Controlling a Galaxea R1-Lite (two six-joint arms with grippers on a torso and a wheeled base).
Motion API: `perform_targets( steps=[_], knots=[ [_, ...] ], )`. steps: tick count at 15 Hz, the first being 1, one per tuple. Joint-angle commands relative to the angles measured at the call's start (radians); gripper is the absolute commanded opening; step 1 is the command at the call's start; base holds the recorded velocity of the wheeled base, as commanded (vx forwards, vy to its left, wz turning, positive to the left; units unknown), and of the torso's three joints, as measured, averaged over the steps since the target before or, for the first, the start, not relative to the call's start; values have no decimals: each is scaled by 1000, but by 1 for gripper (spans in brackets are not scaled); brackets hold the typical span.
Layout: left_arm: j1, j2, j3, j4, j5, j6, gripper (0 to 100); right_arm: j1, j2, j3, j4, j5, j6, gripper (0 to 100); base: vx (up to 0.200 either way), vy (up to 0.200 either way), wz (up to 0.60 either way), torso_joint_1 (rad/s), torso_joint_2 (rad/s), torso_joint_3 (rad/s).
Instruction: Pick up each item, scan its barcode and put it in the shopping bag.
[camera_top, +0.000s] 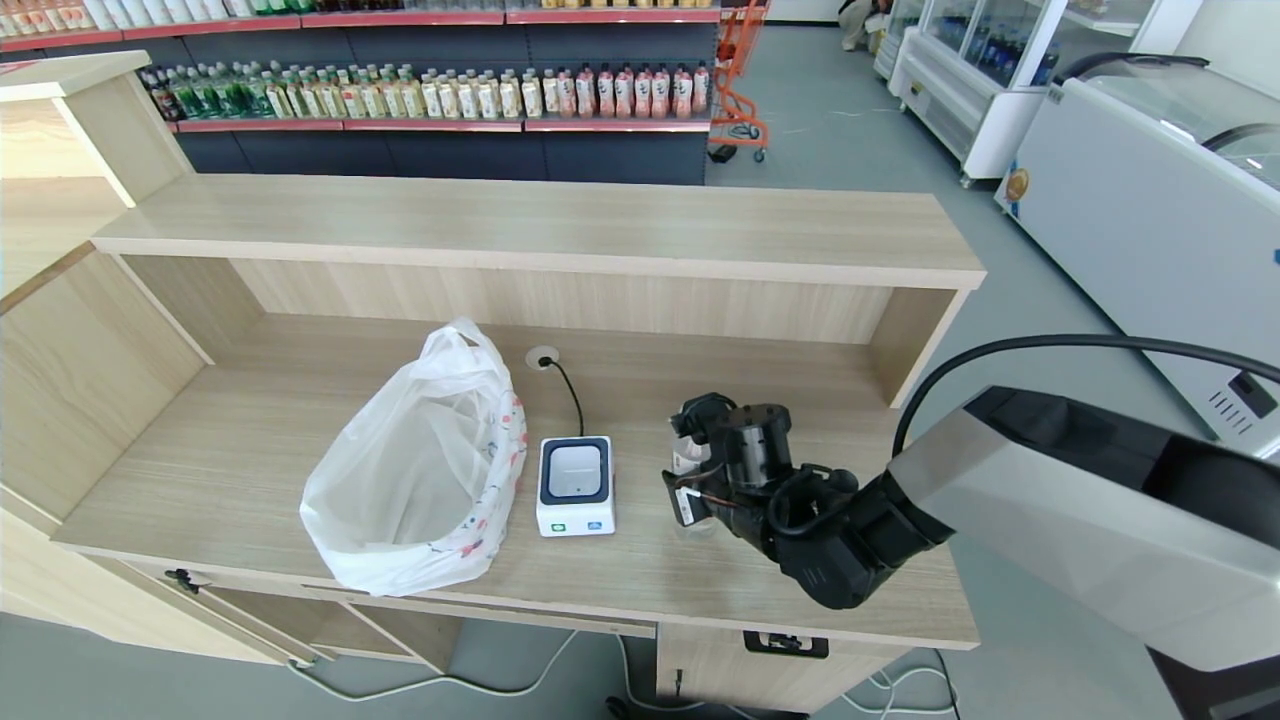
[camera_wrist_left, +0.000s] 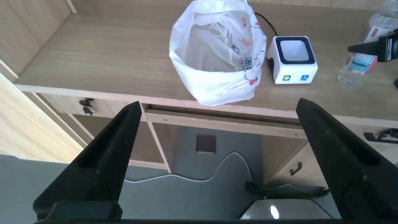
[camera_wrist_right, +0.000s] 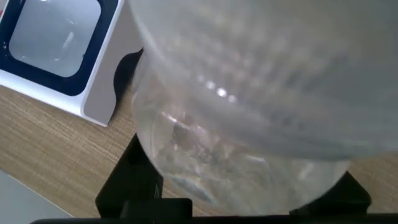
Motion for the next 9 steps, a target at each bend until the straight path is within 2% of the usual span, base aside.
perform_targets(
  steps=[1,4,6,8,9],
  knots=[
    [0,0,0,0,0,0,100,0,-11,-8,-1,-1,0,0,0,0,0,0,0,0],
    [0,1,0,0,0,0,100,-18,-79,21,-13,-1,37,0,0,0,0,0,0,0],
    [0,1,0,-2,0,0,100,-43,-186,35,3,6,150,0,0,0,0,0,0,0],
    [0,1,0,0,0,0,100,-94,-340,52,98,87,218,0,0,0,0,0,0,0],
    [0,1,0,-2,0,0,100,-132,-456,59,191,184,274,0,0,0,0,0,0,0]
  ],
)
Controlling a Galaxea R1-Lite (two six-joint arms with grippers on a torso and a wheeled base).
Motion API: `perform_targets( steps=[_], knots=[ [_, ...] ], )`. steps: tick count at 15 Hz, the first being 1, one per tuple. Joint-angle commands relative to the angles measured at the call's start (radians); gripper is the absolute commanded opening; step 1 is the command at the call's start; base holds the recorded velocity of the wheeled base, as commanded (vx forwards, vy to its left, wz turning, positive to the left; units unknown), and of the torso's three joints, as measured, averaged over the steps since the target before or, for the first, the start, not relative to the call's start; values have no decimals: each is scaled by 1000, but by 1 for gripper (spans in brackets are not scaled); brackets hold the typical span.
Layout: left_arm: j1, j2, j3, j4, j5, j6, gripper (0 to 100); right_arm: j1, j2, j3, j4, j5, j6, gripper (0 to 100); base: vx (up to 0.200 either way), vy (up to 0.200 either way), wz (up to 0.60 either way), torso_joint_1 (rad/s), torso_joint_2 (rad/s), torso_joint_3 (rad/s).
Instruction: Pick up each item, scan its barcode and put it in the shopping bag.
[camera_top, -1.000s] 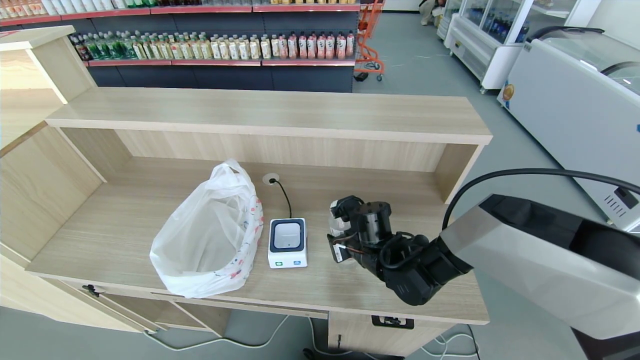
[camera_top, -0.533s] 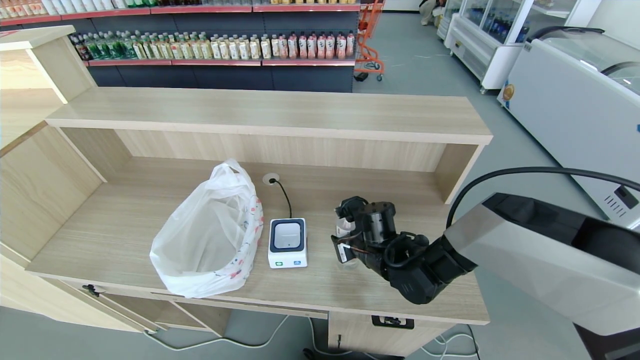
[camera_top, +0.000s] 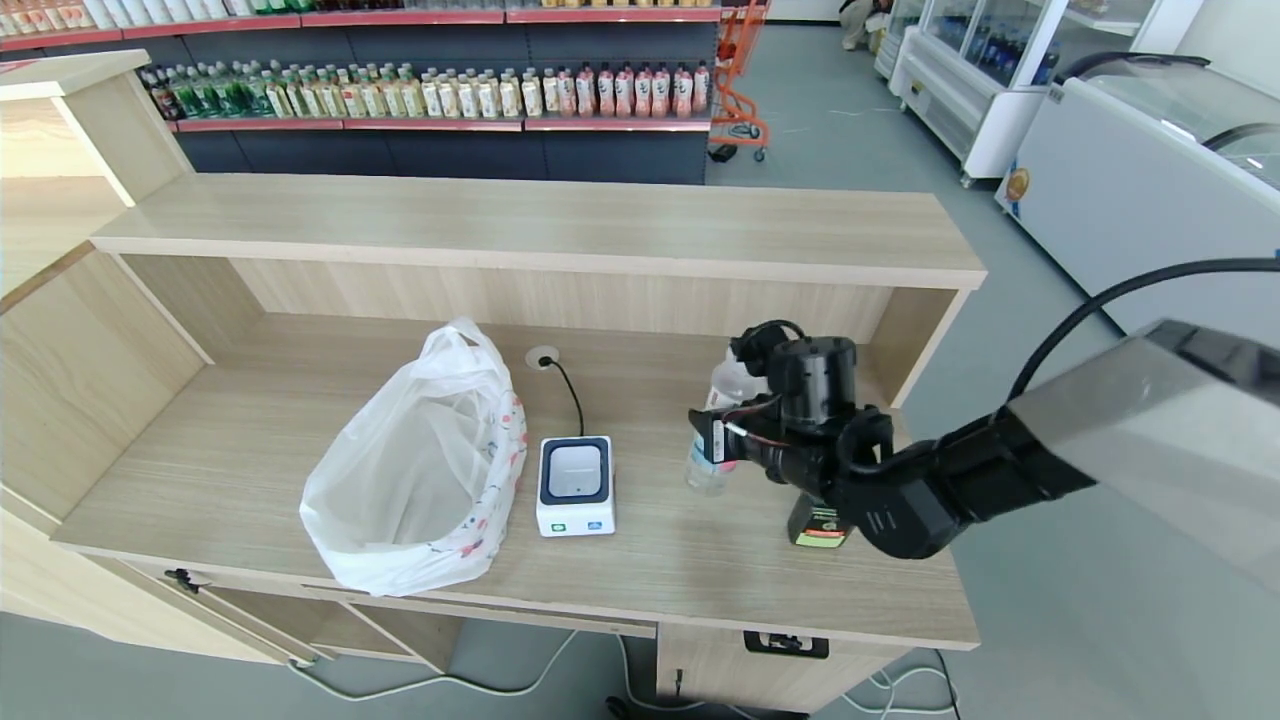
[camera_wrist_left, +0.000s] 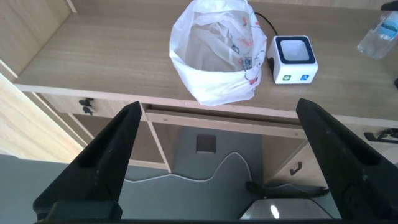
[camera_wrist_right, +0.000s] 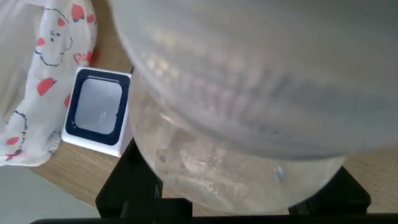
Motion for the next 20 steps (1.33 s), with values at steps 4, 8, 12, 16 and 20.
perform_targets(
  steps=[4,8,12,16,20],
  knots=[
    [0,1,0,-2,0,0,100,-168,-641,77,293,565,264,0,0,0,0,0,0,0],
    [0,1,0,0,0,0,100,-181,-973,197,416,944,334,0,0,0,0,0,0,0],
    [0,1,0,0,0,0,100,-95,-1075,189,537,1011,334,0,0,0,0,0,0,0],
    [0,1,0,0,0,0,100,10,-1131,209,595,1011,333,0,0,0,0,0,0,0],
    [0,1,0,0,0,0,100,42,-1131,214,621,1010,327,0,0,0,0,0,0,0]
  ],
)
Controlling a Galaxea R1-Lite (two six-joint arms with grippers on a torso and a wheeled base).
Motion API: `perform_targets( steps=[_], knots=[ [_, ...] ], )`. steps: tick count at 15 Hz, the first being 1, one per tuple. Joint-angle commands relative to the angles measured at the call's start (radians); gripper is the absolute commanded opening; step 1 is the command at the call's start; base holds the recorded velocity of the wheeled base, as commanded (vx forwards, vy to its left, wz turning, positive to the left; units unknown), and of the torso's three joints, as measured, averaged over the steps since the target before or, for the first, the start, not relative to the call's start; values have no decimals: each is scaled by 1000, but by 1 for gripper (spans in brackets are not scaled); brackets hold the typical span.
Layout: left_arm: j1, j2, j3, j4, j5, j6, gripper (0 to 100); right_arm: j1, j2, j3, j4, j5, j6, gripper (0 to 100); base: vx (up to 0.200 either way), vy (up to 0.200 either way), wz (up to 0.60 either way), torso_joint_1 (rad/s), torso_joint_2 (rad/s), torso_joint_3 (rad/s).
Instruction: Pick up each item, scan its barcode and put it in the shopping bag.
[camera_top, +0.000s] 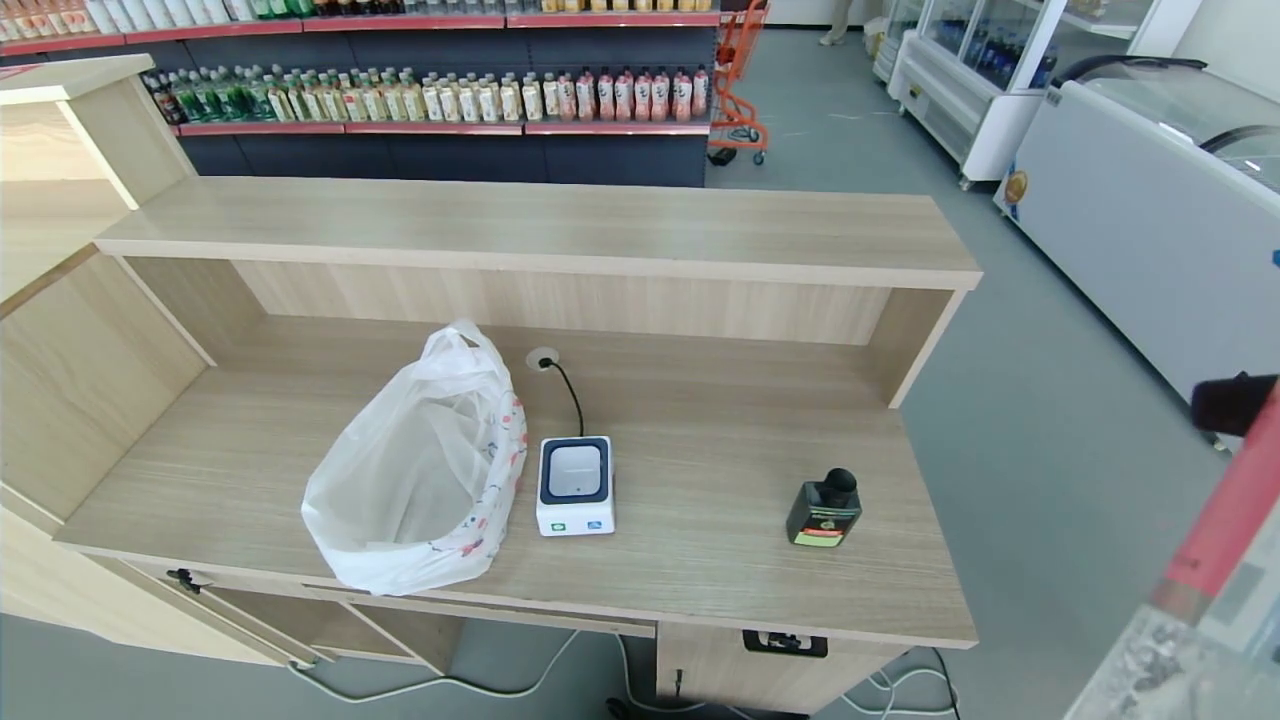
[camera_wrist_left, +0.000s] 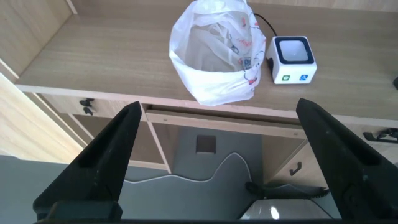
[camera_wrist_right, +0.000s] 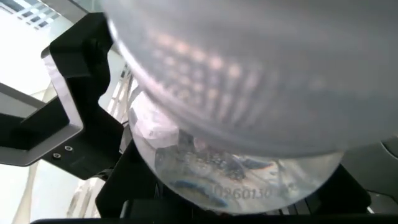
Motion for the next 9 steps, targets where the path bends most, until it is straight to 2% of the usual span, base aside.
perform_targets(
  steps=[1,3,7,9],
  knots=[
    [0,0,0,0,0,0,100,17,-5,11,-2,-1,-1,0,0,0,0,0,0,0],
    [0,1,0,-2,0,0,100,44,-17,39,-3,-1,-35,0,0,0,0,0,0,0],
    [0,0,0,0,0,0,100,44,26,68,-6,5,-293,0,0,0,0,0,0,0],
    [0,1,0,0,0,0,100,43,29,59,-13,7,-312,0,0,0,0,0,0,0]
  ],
)
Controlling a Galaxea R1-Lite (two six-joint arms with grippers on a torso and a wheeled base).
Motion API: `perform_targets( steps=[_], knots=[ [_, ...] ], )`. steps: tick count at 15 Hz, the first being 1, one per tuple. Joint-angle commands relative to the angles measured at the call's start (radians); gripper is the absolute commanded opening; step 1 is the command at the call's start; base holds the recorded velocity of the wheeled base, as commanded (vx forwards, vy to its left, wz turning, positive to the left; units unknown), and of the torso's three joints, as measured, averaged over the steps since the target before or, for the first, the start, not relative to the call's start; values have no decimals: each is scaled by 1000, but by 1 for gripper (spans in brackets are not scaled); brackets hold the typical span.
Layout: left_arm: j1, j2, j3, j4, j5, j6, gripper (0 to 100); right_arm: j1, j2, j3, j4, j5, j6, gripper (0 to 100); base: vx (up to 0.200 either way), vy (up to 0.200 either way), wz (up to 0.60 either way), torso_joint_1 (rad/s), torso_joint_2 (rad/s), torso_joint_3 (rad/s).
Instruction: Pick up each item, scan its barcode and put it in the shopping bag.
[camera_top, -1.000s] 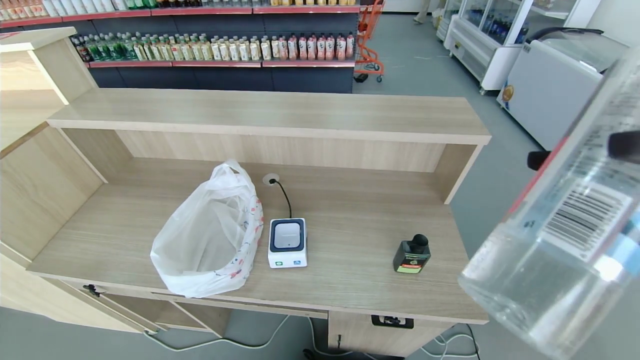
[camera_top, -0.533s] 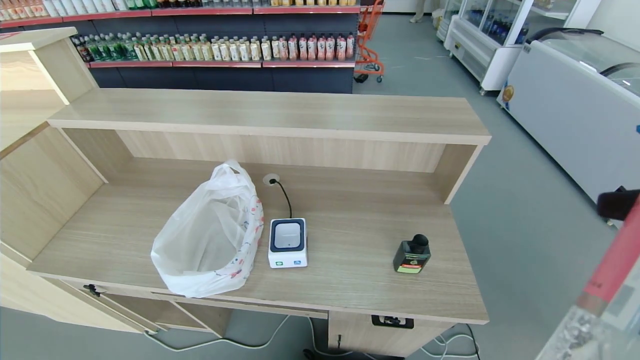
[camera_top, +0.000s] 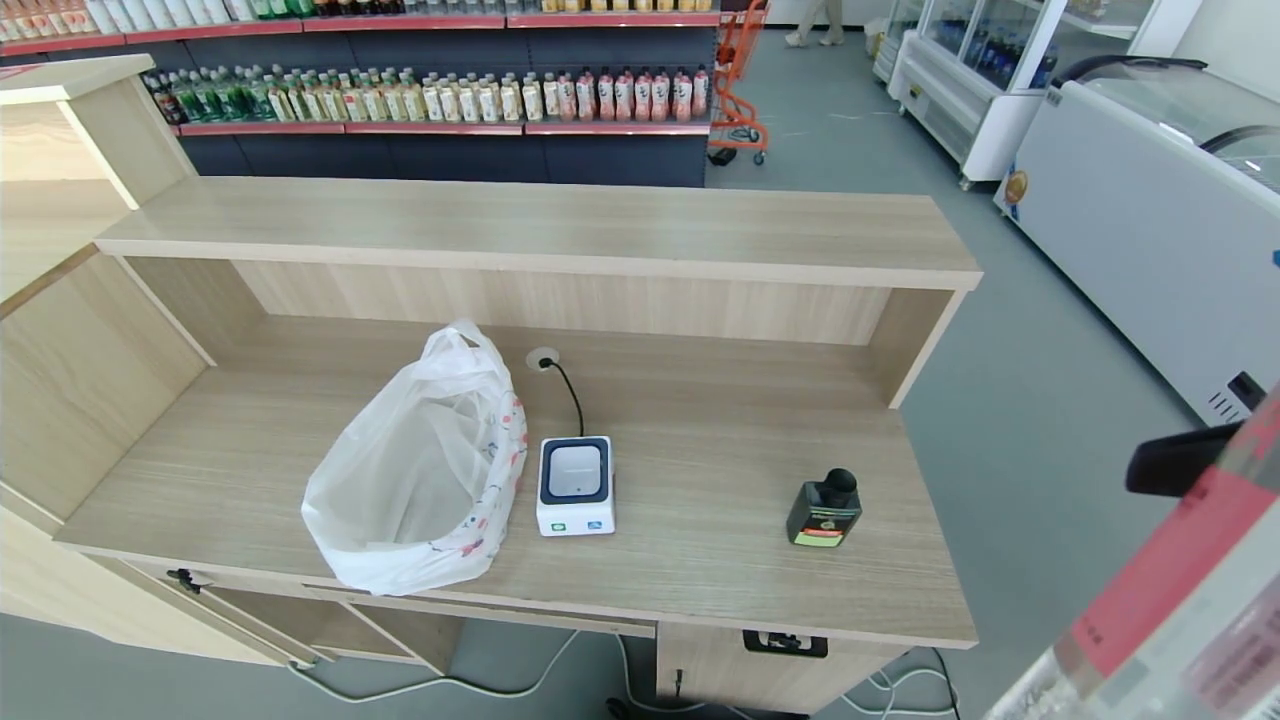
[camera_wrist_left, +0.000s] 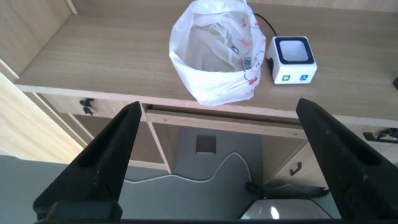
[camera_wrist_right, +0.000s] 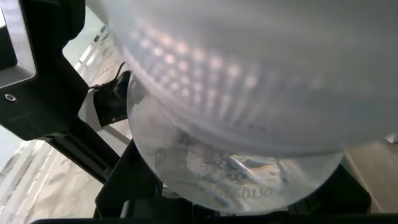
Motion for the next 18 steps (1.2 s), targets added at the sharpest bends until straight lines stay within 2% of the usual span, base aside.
perform_targets(
  steps=[1,5,13,18],
  knots=[
    [0,1,0,0,0,0,100,0,10,-12,-1,3,1,0,0,0,0,0,0,0],
    [0,0,0,0,0,0,100,0,-9,-48,7,42,4,0,0,0,0,0,0,0],
    [0,1,0,0,0,0,100,-77,-130,59,7,59,1,0,0,0,0,0,0,0],
    [0,1,0,0,0,0,100,-89,-139,65,7,56,1,0,0,0,0,0,0,0]
  ],
)
